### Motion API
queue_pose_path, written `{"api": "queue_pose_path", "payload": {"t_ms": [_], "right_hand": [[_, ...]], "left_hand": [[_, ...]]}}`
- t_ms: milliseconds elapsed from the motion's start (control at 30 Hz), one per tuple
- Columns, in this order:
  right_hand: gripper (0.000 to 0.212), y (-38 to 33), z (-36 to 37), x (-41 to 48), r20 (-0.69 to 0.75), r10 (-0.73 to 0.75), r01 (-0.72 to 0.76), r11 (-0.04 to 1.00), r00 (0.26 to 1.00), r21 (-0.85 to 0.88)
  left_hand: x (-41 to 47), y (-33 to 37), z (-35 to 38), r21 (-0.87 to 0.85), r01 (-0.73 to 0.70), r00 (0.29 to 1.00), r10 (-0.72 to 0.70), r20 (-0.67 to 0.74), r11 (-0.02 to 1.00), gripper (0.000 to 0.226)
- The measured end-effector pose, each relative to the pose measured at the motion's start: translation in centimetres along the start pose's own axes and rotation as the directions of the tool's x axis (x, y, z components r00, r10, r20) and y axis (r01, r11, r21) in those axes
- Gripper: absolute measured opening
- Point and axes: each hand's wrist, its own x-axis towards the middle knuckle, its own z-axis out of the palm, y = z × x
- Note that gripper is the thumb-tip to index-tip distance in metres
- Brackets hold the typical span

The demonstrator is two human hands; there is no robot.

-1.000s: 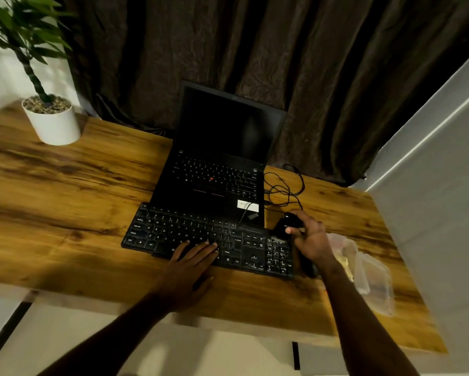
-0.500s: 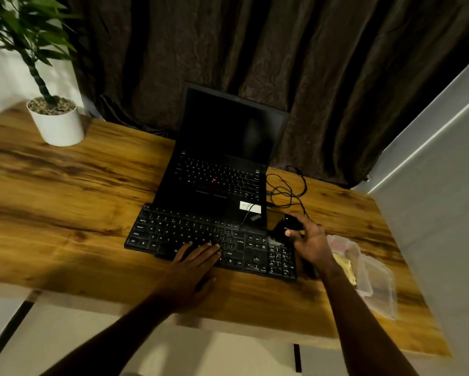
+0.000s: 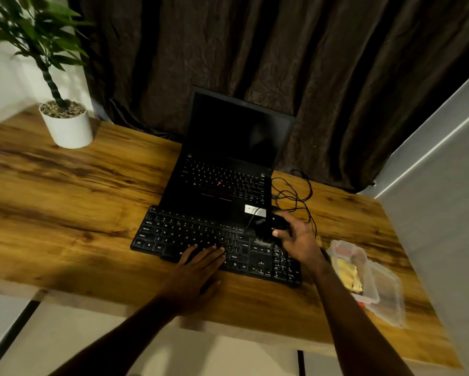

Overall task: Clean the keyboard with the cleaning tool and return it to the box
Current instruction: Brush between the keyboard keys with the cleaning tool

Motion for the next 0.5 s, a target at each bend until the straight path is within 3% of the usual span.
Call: {"api": "queue_pose_path", "payload": {"t_ms": [167,333,500], "right_hand": [[0.046,1.3,-1.2,-0.7,-0.050,-0.003,0.002,1.000,0.999,-0.016],[0.058,0.3,1.1,0.5,0.011,0.011,-0.011,0.999,1.000,-0.040],[0.049,-1.1,1.4,0.4,0.020,0.011,-0.011,1.000,1.000,0.006]], "left_hand": [[0.1,0.1,0.0,0.058,-0.012,1.000,0.013,-0.018,0.998,0.060],[0.0,0.2,-0.1,0.040,-0.002,1.000,0.002,-0.005,0.999,0.060],[0.1,0.2,-0.3,0.014,-0.008,1.000,0.008,-0.016,1.000,0.059]]}}
